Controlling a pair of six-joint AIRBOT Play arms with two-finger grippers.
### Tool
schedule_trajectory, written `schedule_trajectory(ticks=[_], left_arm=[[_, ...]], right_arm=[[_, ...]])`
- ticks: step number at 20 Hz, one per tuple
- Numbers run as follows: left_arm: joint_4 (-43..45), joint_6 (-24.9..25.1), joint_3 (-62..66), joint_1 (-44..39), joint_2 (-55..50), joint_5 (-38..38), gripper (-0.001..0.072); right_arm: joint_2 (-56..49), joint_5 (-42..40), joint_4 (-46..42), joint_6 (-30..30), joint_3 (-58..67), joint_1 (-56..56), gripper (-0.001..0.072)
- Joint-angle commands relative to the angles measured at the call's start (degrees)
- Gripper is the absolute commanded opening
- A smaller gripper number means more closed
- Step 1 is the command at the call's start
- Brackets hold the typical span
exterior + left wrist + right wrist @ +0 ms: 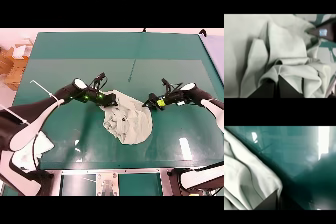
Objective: Fold the shirts.
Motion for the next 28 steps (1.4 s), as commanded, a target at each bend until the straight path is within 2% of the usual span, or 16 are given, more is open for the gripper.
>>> schedule_trajectory(ticks=[1, 3, 5, 8, 13, 16, 18, 23, 28], left_arm=[[1.64, 0.24, 0.04, 3.32, 2.27, -8.63, 0.0027], [7.50, -2.05, 0.09, 7.30, 7.78, -13.66, 0.0027], [16.37, -6.62, 0.09, 12.37, 16.72, -16.20, 0.0027], [21.00, -7.19, 3.63, 16.13, 28.28, -16.35, 0.0027], [21.62, -7.85, 28.39, 16.28, 38.27, -17.46, 0.0027], [24.33, -10.14, 45.72, 16.28, 41.16, -17.97, 0.0027], [24.90, -11.30, 51.56, 16.28, 43.15, -18.05, 0.0027], [28.13, -13.03, 51.21, 16.28, 46.58, -20.96, 0.0028], [34.14, -13.16, 36.37, 16.28, 44.57, -17.03, 0.0028]], right_arm=[[-2.64, 0.13, 0.79, -0.46, 5.86, 1.99, 0.0013], [-1.05, 1.46, 0.85, -0.15, 10.10, -1.42, 0.0012], [2.78, 5.22, 1.90, 0.39, 14.12, -6.25, 0.0012], [12.26, 9.29, 7.13, -1.99, 19.34, -10.62, 0.0012], [32.46, 8.61, 7.45, -3.45, 37.44, -15.15, 0.0012], [41.55, 4.35, 4.52, -3.41, 48.33, -19.32, 0.0012], [45.40, 0.81, 1.09, -3.34, 53.62, -21.94, 0.0012], [46.40, -2.25, -1.27, -1.68, 55.43, -22.88, 0.0012], [35.95, 1.09, 0.66, -0.17, 53.92, -22.82, 0.0013]])
